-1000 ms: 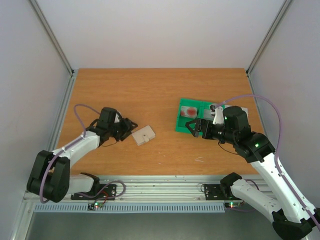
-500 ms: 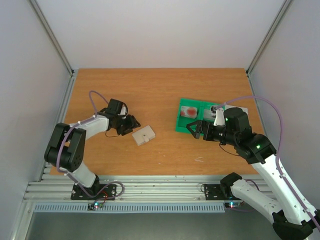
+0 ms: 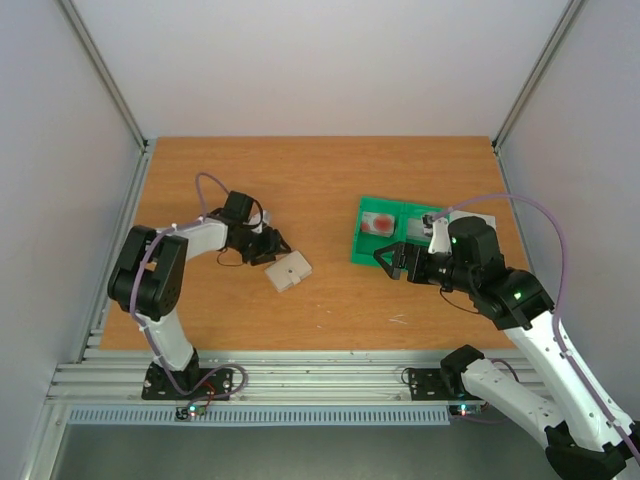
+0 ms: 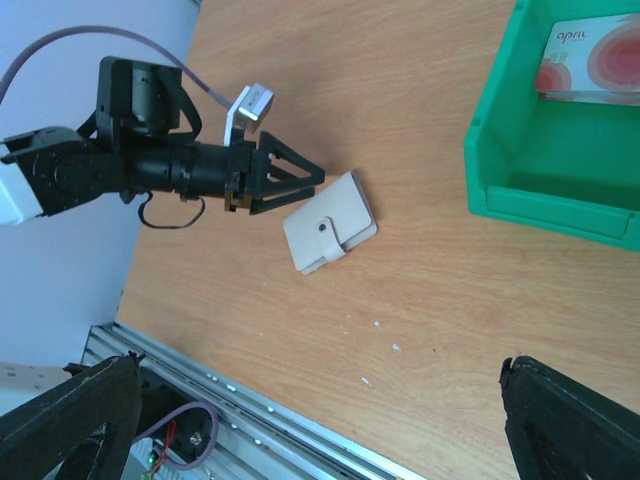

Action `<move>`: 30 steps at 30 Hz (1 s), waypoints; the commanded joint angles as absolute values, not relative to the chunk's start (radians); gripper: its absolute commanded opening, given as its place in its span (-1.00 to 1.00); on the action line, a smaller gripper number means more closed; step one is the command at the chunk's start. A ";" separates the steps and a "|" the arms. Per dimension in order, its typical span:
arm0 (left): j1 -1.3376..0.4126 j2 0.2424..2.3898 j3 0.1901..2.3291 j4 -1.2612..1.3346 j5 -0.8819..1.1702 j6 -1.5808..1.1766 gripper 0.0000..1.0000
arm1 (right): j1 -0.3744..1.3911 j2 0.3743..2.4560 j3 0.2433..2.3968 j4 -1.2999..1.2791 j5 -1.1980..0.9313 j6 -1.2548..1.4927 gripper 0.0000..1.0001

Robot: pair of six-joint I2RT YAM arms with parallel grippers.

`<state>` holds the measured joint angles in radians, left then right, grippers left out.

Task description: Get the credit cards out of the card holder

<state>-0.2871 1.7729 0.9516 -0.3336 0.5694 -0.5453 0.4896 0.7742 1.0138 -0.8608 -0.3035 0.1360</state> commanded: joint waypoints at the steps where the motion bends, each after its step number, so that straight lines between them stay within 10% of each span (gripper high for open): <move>1: -0.286 1.824 1.013 -0.356 0.637 -0.460 0.10 | 0.484 0.759 1.006 -0.853 -0.297 0.128 0.97; 20: -0.468 1.695 0.649 0.156 0.751 -0.848 -0.33 | 0.485 0.852 0.992 -0.879 -0.325 0.165 0.95; 30: -0.593 1.736 0.522 0.619 0.716 -1.167 -0.39 | 0.498 1.029 0.955 -0.819 -0.415 0.182 0.33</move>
